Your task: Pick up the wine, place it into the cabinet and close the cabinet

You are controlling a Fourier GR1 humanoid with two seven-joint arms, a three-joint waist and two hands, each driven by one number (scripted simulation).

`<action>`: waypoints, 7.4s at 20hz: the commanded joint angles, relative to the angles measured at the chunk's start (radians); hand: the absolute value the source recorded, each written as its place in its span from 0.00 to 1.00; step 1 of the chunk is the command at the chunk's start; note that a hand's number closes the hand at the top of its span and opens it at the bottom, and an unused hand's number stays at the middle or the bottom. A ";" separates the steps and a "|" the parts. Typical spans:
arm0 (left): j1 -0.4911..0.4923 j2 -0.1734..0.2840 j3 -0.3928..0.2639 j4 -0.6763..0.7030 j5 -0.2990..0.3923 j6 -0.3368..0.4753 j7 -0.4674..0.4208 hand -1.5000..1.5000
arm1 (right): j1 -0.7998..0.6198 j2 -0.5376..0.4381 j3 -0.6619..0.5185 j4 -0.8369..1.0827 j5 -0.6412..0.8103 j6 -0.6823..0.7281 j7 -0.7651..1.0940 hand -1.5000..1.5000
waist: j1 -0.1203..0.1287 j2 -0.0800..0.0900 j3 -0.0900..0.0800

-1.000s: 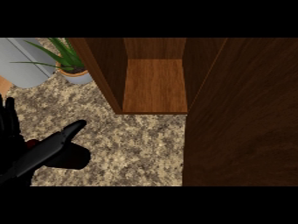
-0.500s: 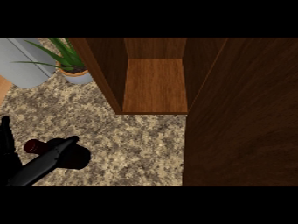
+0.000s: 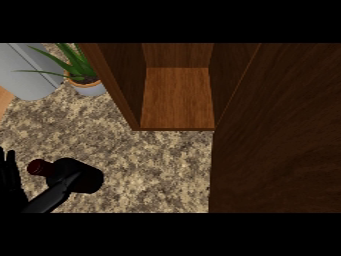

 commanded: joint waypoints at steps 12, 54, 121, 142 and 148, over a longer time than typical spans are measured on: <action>0.125 -0.005 0.133 0.253 0.239 -0.211 -0.330 0.00 | 0.036 0.004 -0.009 -0.004 0.004 0.040 -0.026 0.00 | 0.001 0.000 0.000; -0.235 0.023 0.261 1.069 0.520 -0.509 -0.774 0.00 | 0.022 0.020 -0.034 -0.068 -0.003 0.028 0.045 0.00 | -0.004 0.001 0.000; -0.396 -0.005 -0.180 0.340 0.385 -0.432 -0.236 1.00 | -0.022 0.027 -0.041 0.031 0.019 0.046 0.017 0.00 | -0.009 0.002 0.000; -0.822 -0.005 -0.316 0.853 0.402 -0.140 -0.351 1.00 | -0.043 0.033 -0.048 0.099 0.061 0.052 -0.037 0.00 | -0.014 0.003 0.000; -0.780 -0.005 -0.380 0.877 0.461 -0.068 -0.406 1.00 | -0.023 0.005 -0.083 0.044 0.001 0.068 -0.002 0.00 | -0.011 0.001 0.000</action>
